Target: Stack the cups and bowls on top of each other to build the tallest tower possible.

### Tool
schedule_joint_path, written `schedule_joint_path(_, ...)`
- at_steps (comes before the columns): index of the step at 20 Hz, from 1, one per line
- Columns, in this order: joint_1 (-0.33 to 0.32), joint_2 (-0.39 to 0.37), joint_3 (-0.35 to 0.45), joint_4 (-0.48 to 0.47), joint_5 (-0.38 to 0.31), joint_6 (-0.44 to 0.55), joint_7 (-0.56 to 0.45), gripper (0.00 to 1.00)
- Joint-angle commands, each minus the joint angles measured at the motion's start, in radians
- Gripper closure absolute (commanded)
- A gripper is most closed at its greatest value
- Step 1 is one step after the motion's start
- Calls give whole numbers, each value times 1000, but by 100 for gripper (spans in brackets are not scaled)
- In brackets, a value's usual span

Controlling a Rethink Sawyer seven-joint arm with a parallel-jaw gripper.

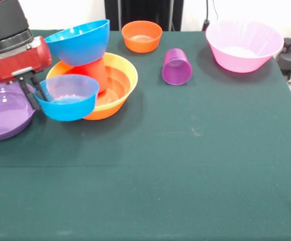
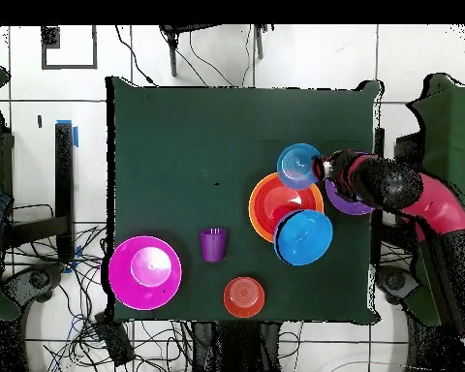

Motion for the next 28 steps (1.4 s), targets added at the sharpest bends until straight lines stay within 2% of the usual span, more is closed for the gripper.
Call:
schedule_joint_path(1,55,13,-83,3,-18,164,-72,100)
schedule_joint_path(6,69,0,-95,-11,-25,191,-45,100)
schedule_joint_path(10,78,-8,-112,-28,-44,175,-30,100)
schedule_joint_path(16,98,-29,-154,-87,-95,185,-65,100)
schedule_joint_path(25,112,-54,-197,-105,-107,183,-65,100)
schedule_joint_path(28,110,-57,-200,-116,-114,186,-94,100)
